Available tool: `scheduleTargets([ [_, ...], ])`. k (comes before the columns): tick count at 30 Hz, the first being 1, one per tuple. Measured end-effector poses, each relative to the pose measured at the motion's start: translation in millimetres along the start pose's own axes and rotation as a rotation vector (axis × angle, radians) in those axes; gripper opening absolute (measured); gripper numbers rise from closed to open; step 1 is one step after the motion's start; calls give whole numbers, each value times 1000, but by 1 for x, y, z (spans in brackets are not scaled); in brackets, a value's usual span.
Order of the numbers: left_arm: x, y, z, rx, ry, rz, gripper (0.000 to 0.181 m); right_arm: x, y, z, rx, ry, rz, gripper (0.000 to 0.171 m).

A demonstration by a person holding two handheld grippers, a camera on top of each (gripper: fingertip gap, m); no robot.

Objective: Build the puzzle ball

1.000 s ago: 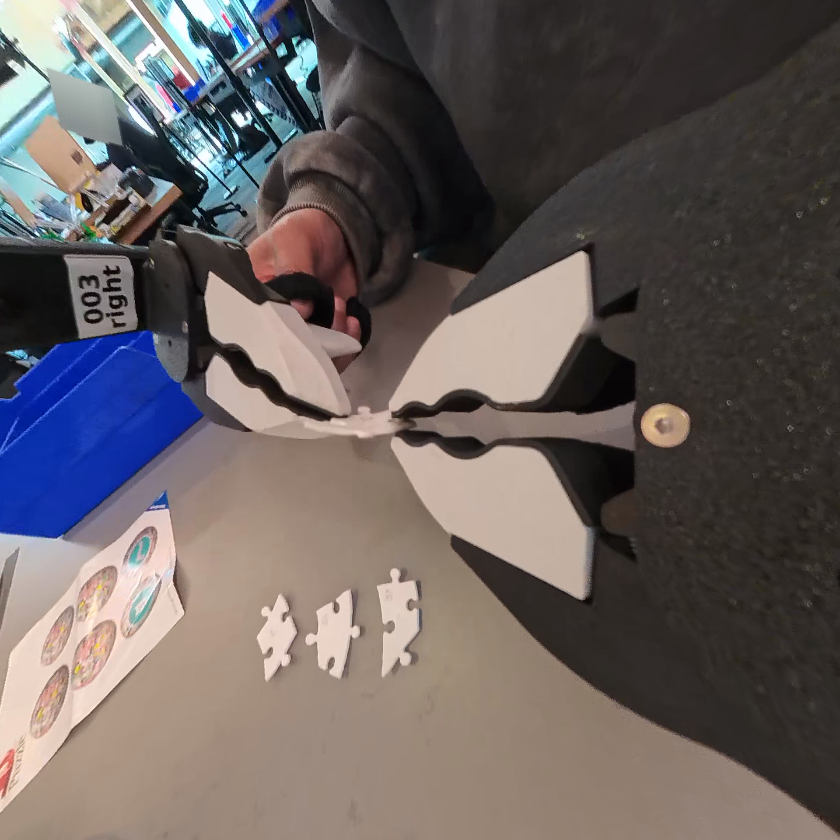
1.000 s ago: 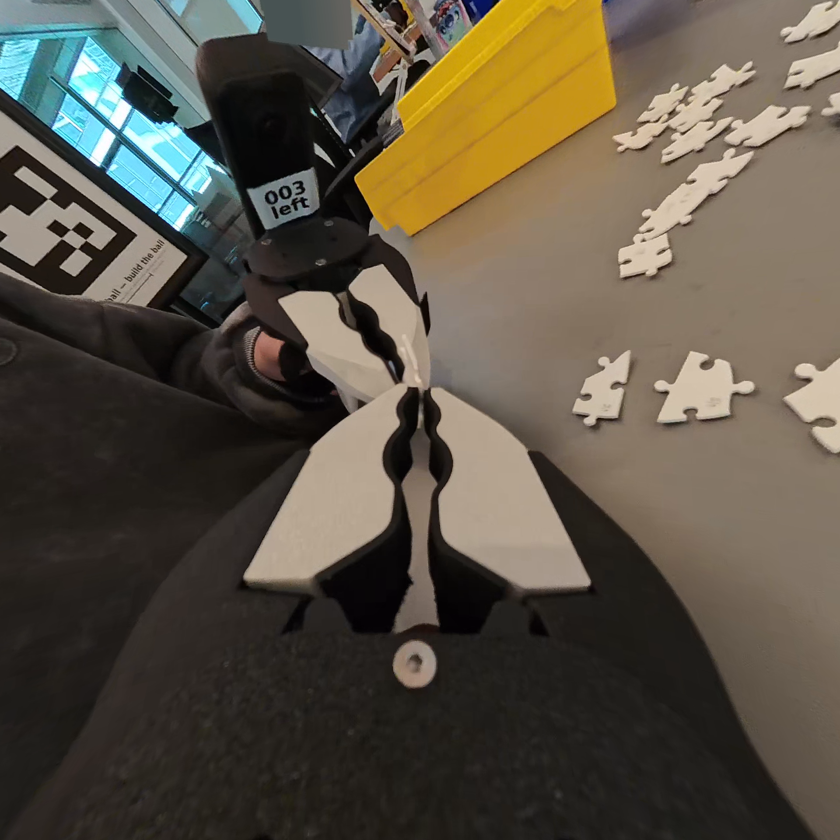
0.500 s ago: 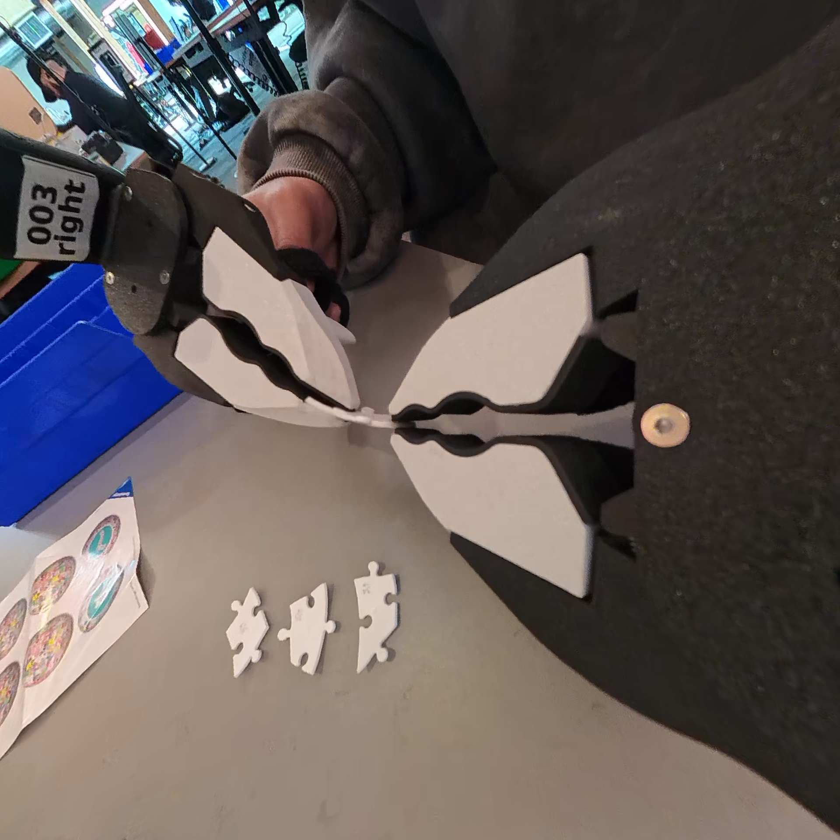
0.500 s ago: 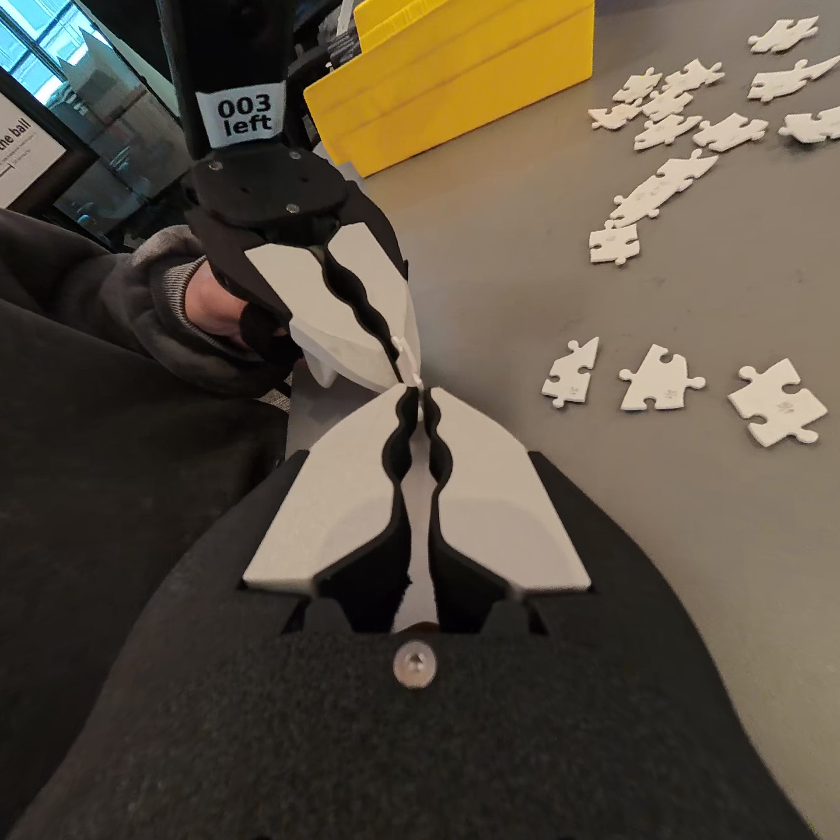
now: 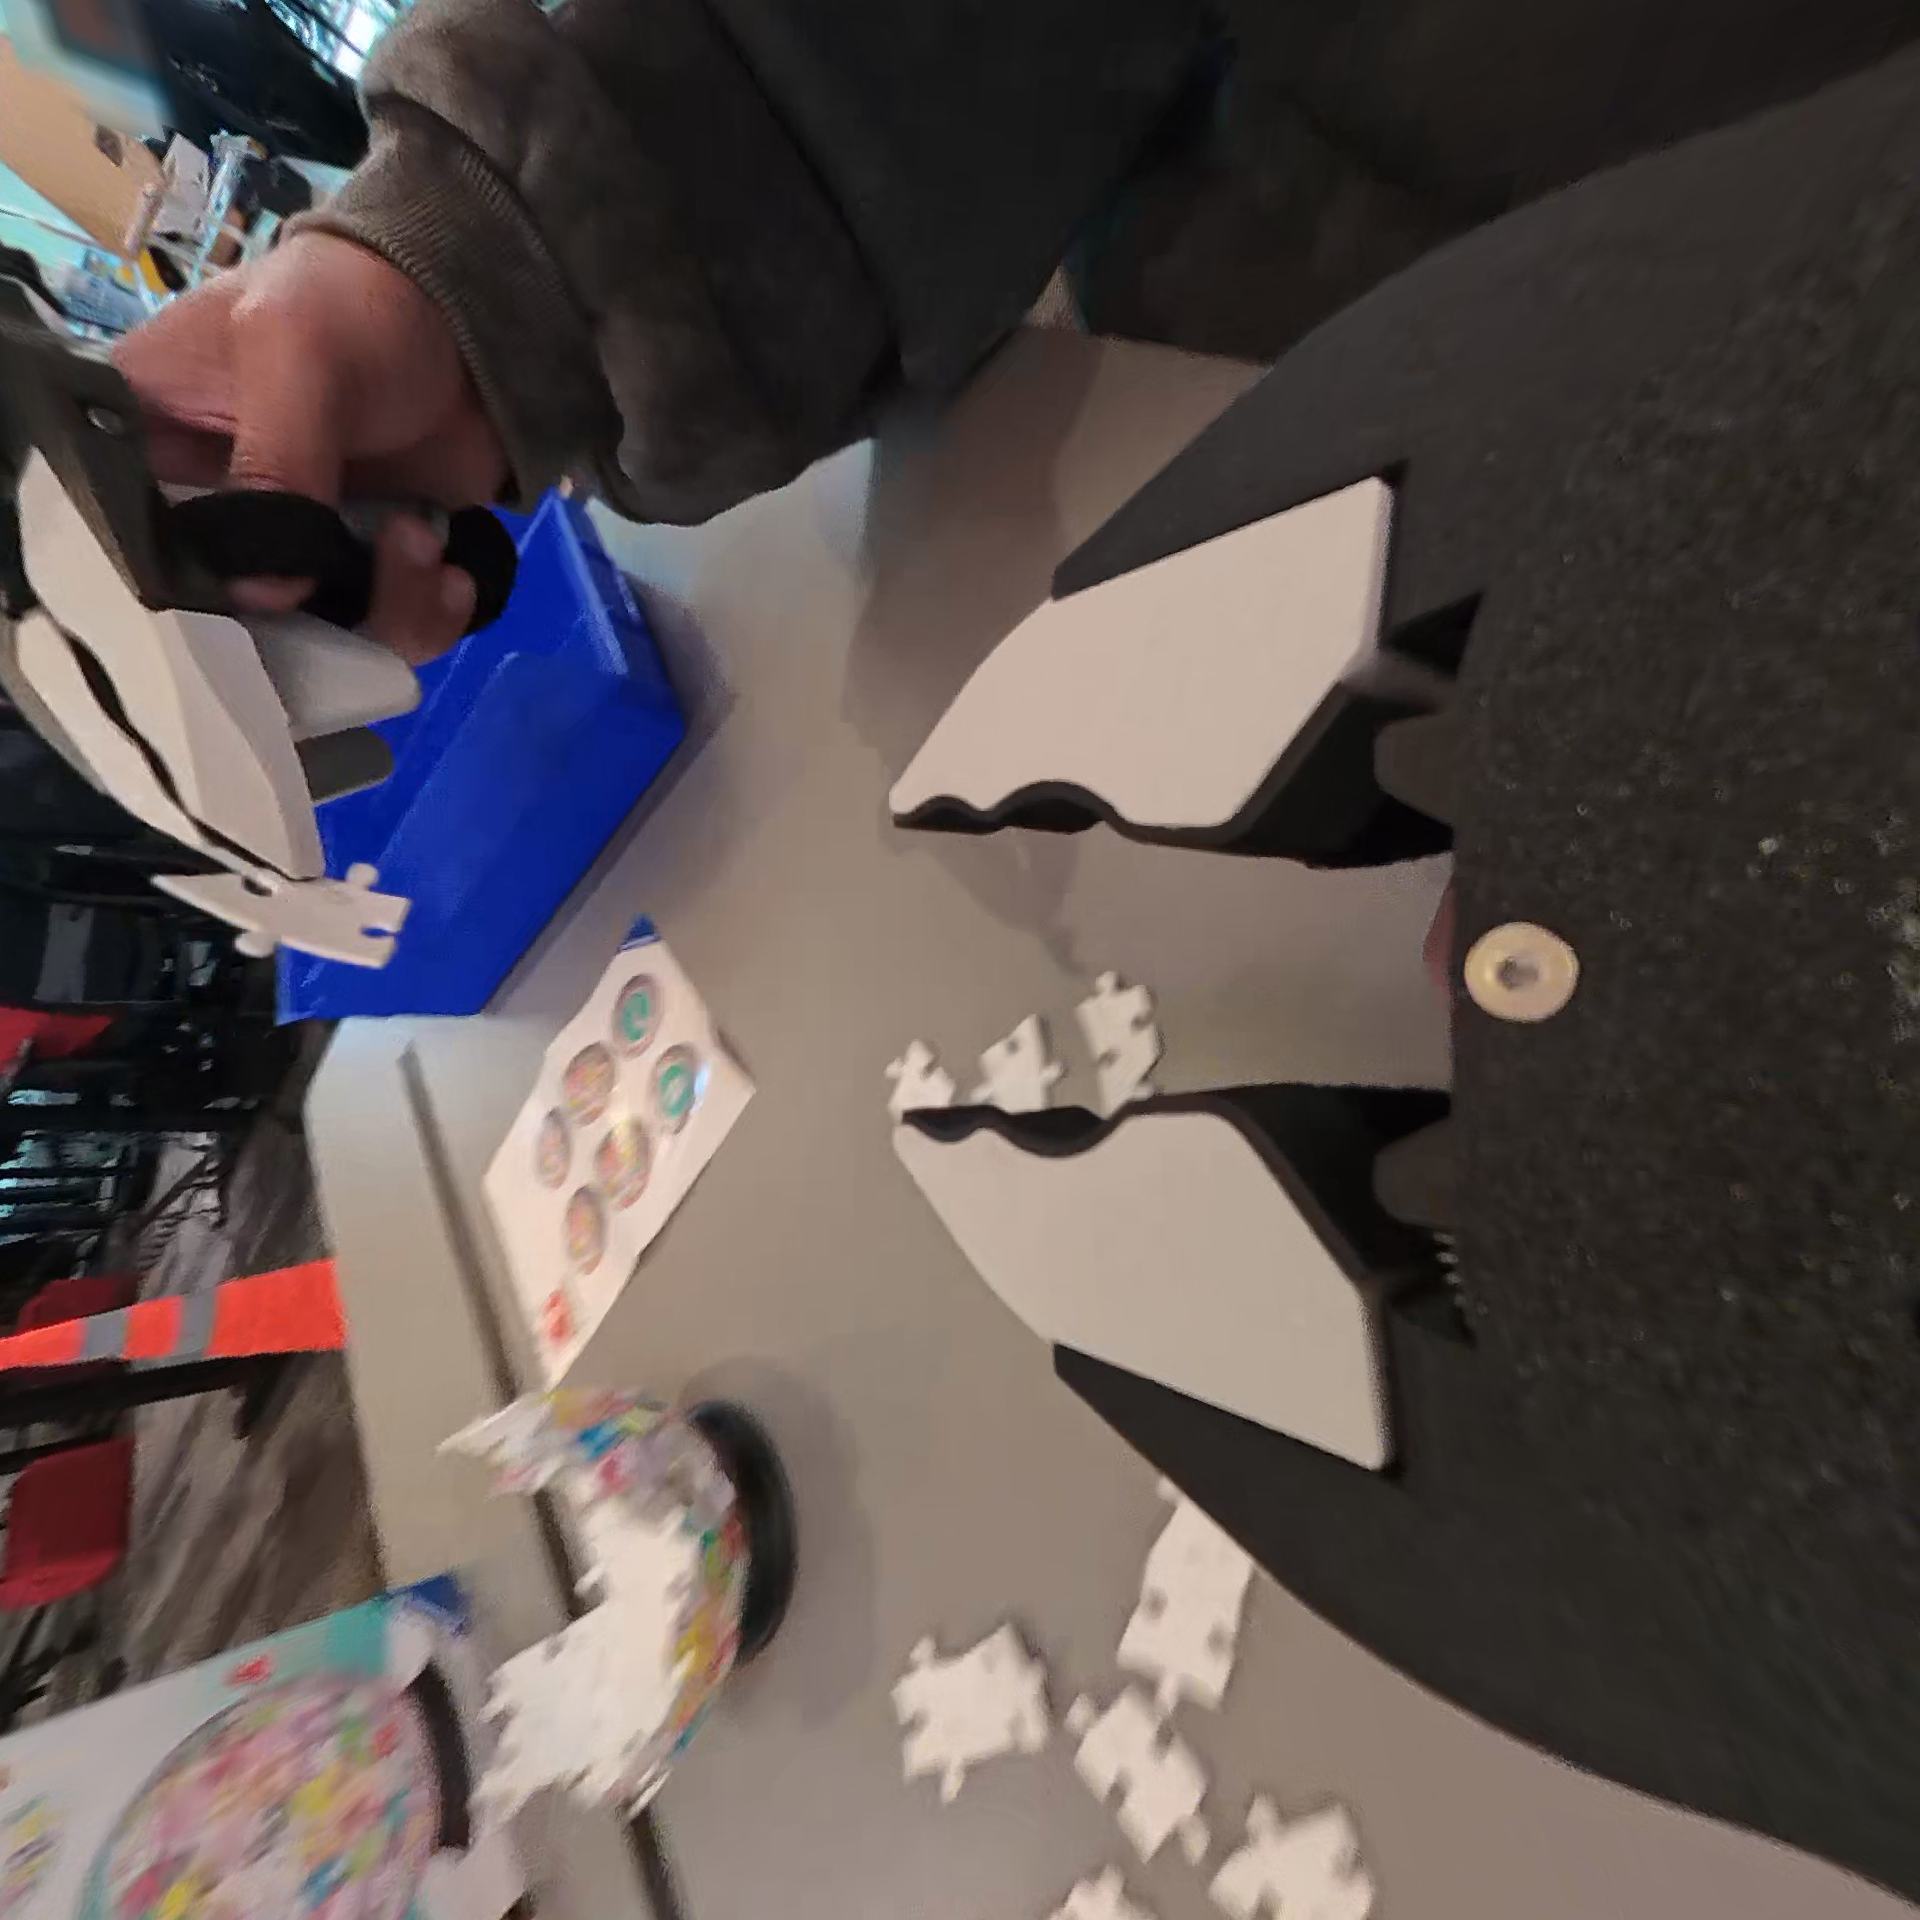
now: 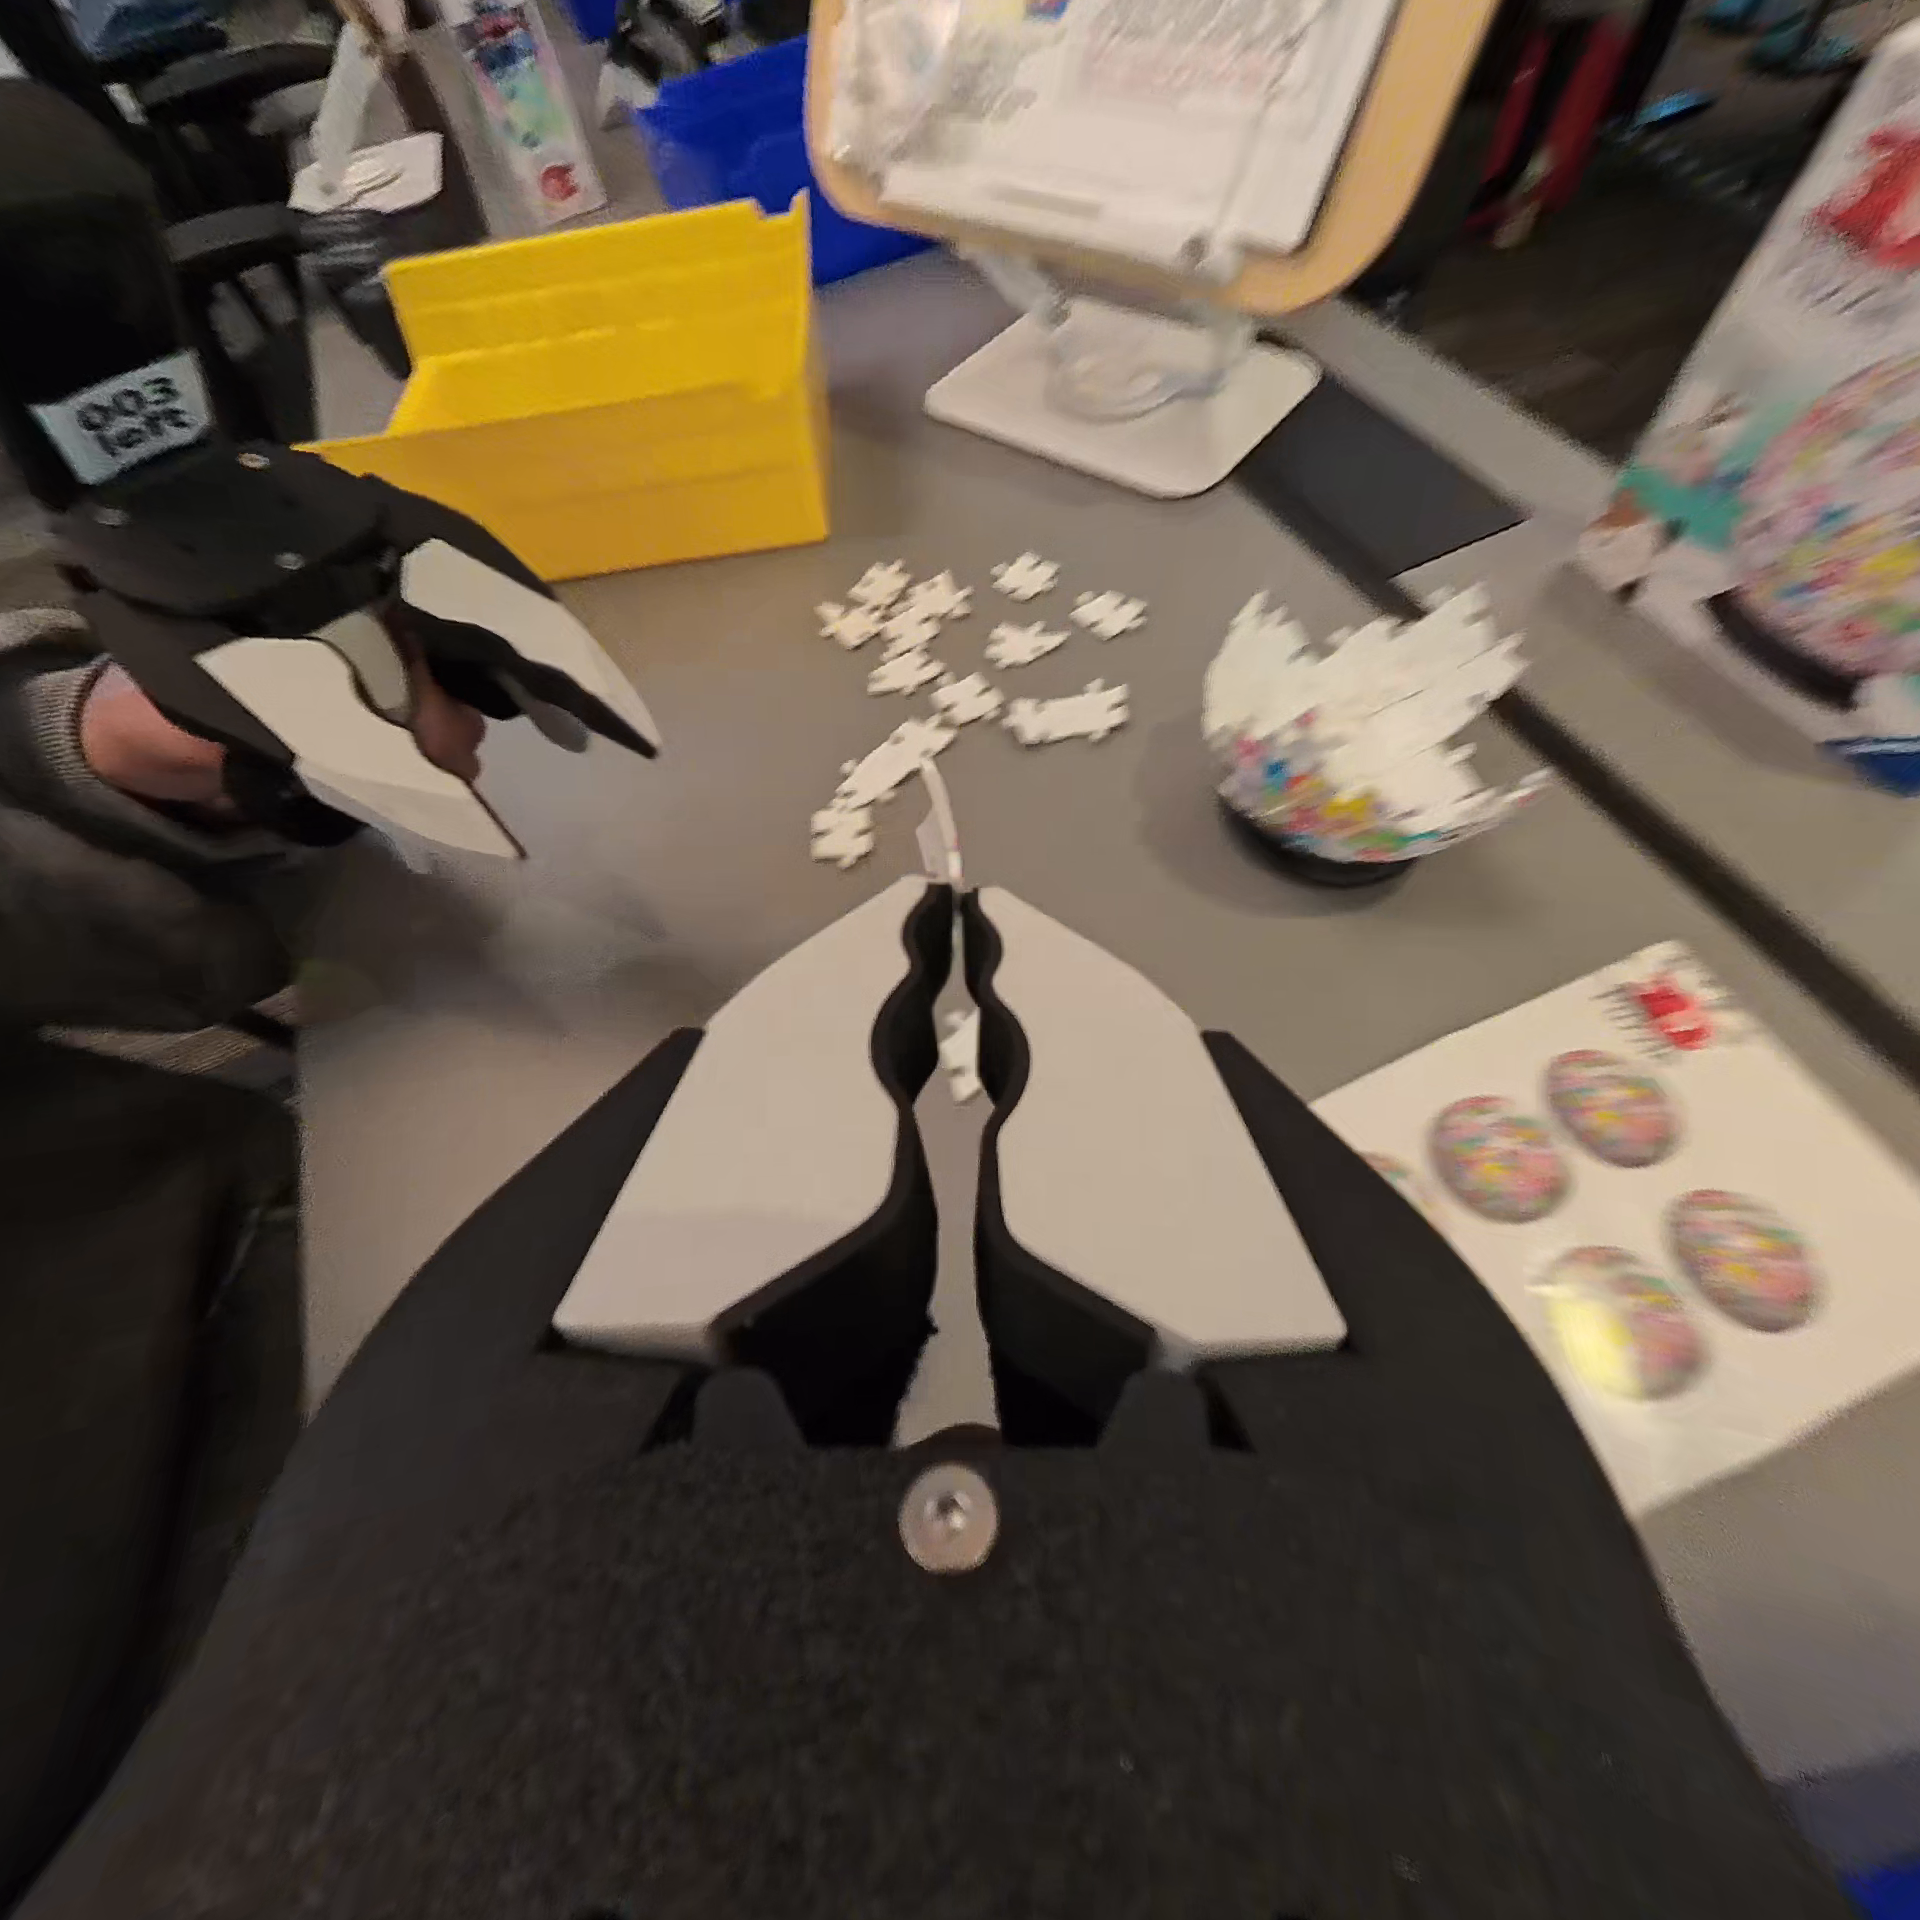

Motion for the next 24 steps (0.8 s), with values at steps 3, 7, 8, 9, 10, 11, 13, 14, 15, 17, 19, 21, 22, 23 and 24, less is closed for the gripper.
scheduleTargets([
  [3, -23, -44, 0, 33, -13, 79, 50, 30, -27, -4, 2, 70, -15, 2],
  [7, -67, -101, 19, -16, -47, 229, 50, 67, -57, 11, -18, 127, -49, 2],
  [8, -79, -111, 28, -55, -36, 243, 50, 78, -64, 17, -25, 121, -50, 2],
  [9, -93, -120, 38, -94, -26, 247, 50, 90, -69, 26, -39, 116, -41, 2],
  [10, -107, -128, 48, -124, -13, 246, 51, 102, -73, 35, -69, 111, -25, 2],
  [11, -122, -133, 59, -145, 10, 241, 50, 115, -75, 45, -111, 97, -16, 2],
  [13, -159, -139, 82, -185, 16, 230, 48, 138, -76, 68, -199, 68, -23, 2],
  [14, -180, -141, 94, -208, 6, 218, 48, 151, -74, 79, -259, 63, -24, 2],
  [15, -199, -140, 106, -239, 13, 196, 48, 162, -70, 91, -323, 45, -20, 2],
  [17, -231, -137, 130, -307, 87, 139, 50, 181, -63, 114, -428, 12, -7, 2],
  [19, -254, -132, 152, -378, 171, 114, 50, 195, -57, 135, -493, -13, 20, 2],
  [21, -272, -127, 173, -452, 205, 138, 49, 203, -53, 157, -535, -20, 10, 2],
  [22, -279, -124, 182, -489, 226, 149, 49, 205, -50, 167, -552, -34, 3, 2],
  [23, -284, -123, 191, -522, 246, 161, 49, 208, -46, 176, -571, -47, 4, 2],
  [24, -288, -123, 199, -546, 264, 176, 49, 211, -41, 184, -588, -60, 13, 2],
])
Point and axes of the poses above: each gripper's, where its closed fingertips meet, z out along the fingers, y out of its underside, x = y × z across the jaws, the point moved 9 cm from there along -z, back along the fingers, and after that the axes turned 3 degrees about -z, right-handed, at the moved point
